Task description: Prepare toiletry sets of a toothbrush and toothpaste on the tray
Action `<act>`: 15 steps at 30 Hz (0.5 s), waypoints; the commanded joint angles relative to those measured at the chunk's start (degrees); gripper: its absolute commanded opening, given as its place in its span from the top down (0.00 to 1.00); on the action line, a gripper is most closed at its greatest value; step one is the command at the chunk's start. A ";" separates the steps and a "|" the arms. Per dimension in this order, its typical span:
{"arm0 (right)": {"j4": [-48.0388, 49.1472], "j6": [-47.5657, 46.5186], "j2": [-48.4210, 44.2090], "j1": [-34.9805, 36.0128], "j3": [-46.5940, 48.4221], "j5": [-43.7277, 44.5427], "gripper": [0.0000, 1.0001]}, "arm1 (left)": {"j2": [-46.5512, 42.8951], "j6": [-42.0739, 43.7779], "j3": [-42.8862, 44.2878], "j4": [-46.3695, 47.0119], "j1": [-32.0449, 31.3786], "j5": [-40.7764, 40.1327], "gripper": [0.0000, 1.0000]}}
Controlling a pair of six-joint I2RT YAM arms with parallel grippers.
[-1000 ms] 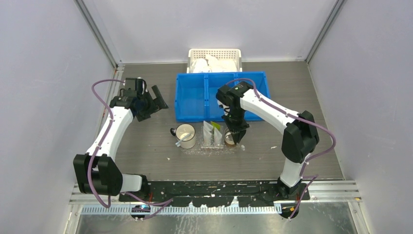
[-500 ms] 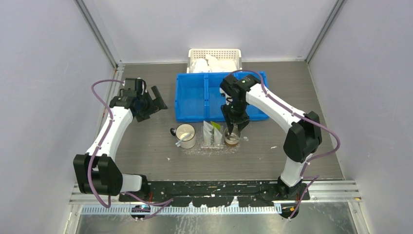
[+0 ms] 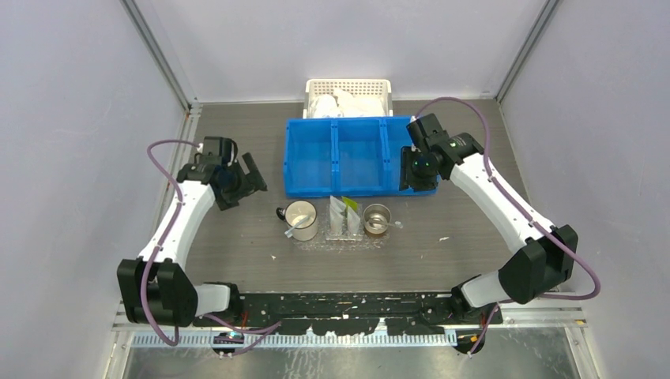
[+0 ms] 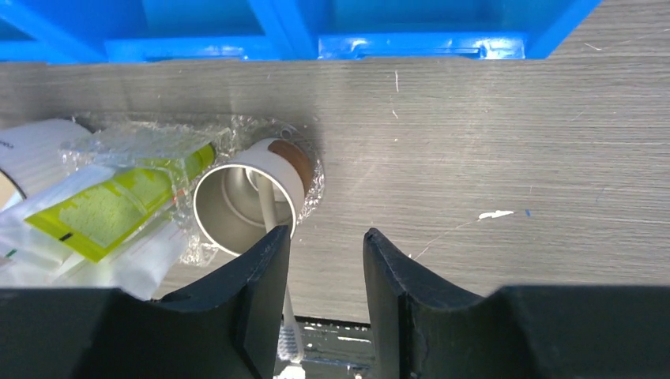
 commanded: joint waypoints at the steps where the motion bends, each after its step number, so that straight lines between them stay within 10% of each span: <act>1: 6.06 1.37 -2.18 -1.08 -2.94 -0.31 0.55 | -3.86 -1.37 -3.89 -0.12 0.41 3.66 0.11; 15: 6.60 -0.52 -4.10 -3.71 -5.55 1.84 0.55 | -0.03 -6.97 -9.88 6.31 -3.17 10.05 0.36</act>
